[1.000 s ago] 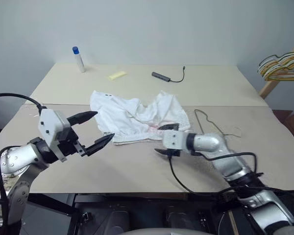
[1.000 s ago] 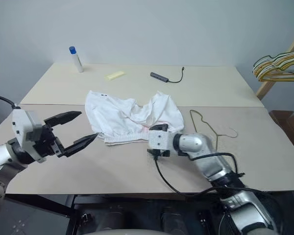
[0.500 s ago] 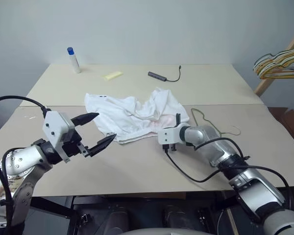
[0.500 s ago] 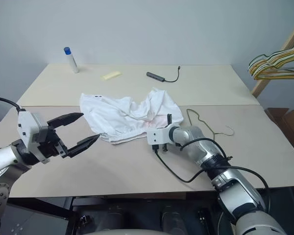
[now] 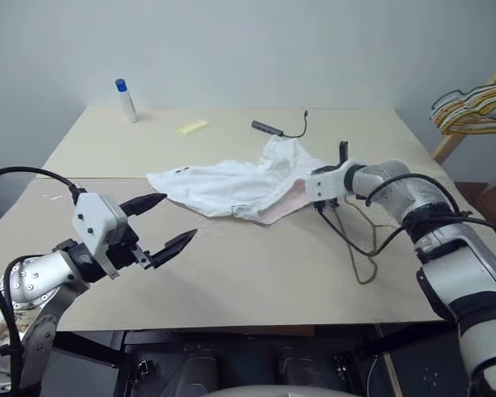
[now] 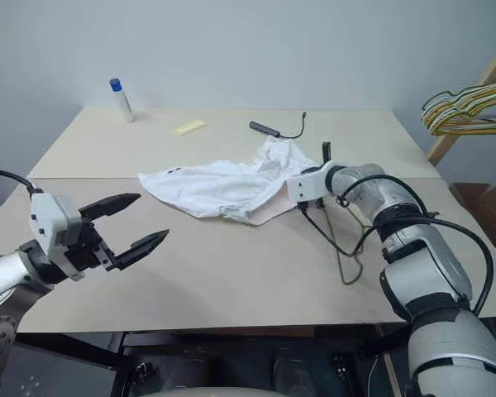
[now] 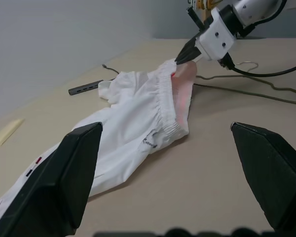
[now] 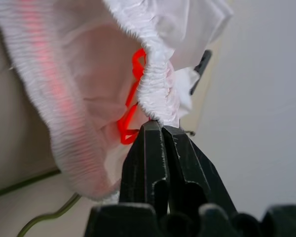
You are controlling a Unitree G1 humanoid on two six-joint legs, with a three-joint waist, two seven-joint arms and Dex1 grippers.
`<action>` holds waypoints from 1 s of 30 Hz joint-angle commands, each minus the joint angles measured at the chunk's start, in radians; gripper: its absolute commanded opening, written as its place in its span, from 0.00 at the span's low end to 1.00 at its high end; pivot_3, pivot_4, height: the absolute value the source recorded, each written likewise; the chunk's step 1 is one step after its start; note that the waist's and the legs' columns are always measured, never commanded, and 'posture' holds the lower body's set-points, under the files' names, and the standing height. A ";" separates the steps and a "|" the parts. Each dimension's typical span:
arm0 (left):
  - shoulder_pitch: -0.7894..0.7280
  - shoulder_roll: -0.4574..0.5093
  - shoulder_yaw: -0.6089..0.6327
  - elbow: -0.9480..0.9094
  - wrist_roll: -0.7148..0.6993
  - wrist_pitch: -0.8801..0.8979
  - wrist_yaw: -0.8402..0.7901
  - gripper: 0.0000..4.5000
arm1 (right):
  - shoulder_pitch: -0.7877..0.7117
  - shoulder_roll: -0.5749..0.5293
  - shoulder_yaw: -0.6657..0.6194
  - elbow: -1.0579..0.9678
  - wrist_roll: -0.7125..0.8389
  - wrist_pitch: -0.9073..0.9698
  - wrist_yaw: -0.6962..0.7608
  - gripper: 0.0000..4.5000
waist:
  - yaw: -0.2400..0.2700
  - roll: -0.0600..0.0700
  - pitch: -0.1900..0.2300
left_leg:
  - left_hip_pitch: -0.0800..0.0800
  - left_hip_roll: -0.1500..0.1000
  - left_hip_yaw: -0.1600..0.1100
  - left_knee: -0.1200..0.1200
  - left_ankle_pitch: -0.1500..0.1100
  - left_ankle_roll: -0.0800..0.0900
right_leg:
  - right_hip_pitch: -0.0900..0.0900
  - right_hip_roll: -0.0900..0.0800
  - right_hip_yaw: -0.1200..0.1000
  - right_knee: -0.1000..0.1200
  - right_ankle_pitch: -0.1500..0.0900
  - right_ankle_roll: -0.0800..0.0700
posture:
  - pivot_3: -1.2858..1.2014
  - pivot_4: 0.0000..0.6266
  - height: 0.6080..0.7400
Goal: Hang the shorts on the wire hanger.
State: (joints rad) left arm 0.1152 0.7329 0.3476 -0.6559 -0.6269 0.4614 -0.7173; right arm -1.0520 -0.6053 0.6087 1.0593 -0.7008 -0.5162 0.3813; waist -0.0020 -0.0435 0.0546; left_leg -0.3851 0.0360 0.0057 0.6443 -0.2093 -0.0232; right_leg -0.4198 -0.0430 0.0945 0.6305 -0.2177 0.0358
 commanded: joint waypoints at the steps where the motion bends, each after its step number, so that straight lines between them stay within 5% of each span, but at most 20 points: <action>1: -0.006 0.002 0.004 -0.032 -0.009 -0.010 -0.001 1.00 | -0.021 -0.026 -0.002 0.017 -0.006 -0.085 0.008 0.29 | -0.008 0.000 0.000 | 0.000 0.000 0.000 0.000 0.000 0.000 | 0.000 0.000 0.000 0.000 0.002 -0.002 | 0.57 0.00 1.00; 6: 0.024 0.021 0.024 -0.032 -0.019 -0.005 -0.031 1.00 | 0.077 -0.092 -0.072 -0.147 0.126 -0.140 0.213 0.67 | -0.020 0.000 0.000 | 0.001 0.000 0.000 0.000 0.000 0.000 | 0.001 0.000 0.000 0.000 0.003 -0.002 | 0.56 0.00 1.00; 11: 0.052 0.056 0.083 0.028 -0.013 -0.033 -0.104 1.00 | 0.332 -0.103 -0.220 -0.691 0.427 0.157 0.458 0.99 | -0.021 0.001 0.000 | 0.002 0.001 -0.001 0.000 0.000 0.000 | 0.001 0.000 0.000 0.002 -0.001 0.005 | 0.56 0.00 1.00; 17: 0.050 0.123 0.119 0.197 0.049 -0.143 -0.256 1.00 | 0.511 0.118 -0.190 -1.154 0.400 0.691 0.470 0.99 | -0.019 0.003 -0.002 | 0.007 0.002 0.000 0.000 0.000 0.000 | 0.000 0.002 0.000 0.012 -0.009 -0.005 | 0.55 0.01 1.00; 23: 0.026 0.115 0.079 0.223 0.072 -0.169 -0.274 1.00 | 0.383 0.362 0.006 -1.030 0.105 1.045 0.360 0.99 | -0.014 0.002 -0.003 | 0.006 0.002 0.000 0.000 0.000 0.000 | -0.002 0.002 -0.002 0.013 -0.010 -0.006 | 0.54 0.01 1.00; 30: 0.020 0.102 0.062 0.206 0.077 -0.169 -0.259 1.00 | 0.259 0.479 0.115 -0.881 -0.045 1.251 0.339 0.99 | -0.016 0.002 -0.003 | 0.001 0.003 -0.001 0.000 -0.001 -0.001 | -0.005 0.002 -0.005 0.013 -0.010 -0.005 | 0.55 0.01 1.00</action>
State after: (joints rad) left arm 0.1525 0.8359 0.4077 -0.4205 -0.5507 0.3053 -0.9869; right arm -0.7635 -0.1302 0.7066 0.1733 -0.7076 0.7054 0.7178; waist -0.0176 -0.0418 0.0519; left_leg -0.3838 0.0395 0.0049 0.6440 -0.2100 -0.0243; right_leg -0.4248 -0.0413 0.0893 0.6442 -0.2274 0.0311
